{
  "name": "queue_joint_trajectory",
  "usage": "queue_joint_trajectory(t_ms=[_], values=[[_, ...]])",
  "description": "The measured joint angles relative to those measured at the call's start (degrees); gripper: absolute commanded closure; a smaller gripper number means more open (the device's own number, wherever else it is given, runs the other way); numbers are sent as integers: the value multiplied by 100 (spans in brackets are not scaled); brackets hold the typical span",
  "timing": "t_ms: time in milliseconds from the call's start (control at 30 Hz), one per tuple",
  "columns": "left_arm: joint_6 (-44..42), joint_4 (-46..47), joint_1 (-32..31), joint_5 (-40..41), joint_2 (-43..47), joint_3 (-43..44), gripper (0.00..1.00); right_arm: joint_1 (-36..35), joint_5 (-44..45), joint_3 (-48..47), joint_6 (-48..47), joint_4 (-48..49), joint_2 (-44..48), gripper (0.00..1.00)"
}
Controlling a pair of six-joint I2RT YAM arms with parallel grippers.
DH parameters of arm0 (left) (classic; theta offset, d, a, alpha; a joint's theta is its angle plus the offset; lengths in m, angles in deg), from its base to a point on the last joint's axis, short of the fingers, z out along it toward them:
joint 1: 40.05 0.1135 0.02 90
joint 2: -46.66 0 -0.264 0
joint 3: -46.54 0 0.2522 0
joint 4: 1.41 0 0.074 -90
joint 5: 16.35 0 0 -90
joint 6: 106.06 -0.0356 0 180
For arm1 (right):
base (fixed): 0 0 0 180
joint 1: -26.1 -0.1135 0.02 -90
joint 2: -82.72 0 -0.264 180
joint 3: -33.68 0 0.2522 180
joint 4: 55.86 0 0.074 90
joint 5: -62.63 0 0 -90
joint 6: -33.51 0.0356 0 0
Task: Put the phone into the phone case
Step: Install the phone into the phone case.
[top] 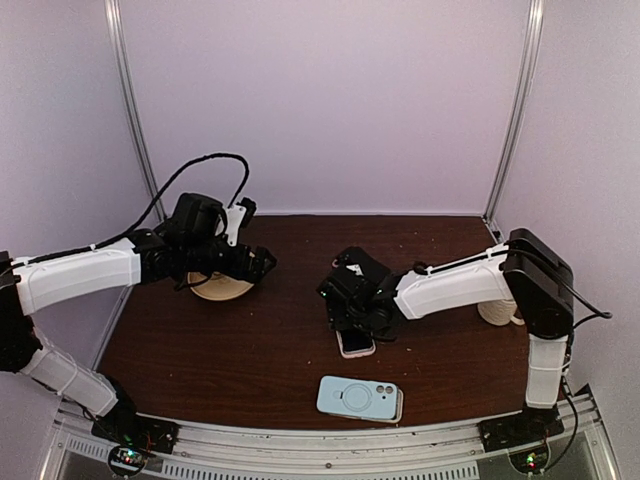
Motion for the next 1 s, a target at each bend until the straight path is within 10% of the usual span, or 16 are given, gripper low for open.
queue_joint_trajectory(t_ms=[1000], values=[[-59, -2, 127, 39, 4, -42, 2, 79, -37, 74, -50, 411, -293, 24]])
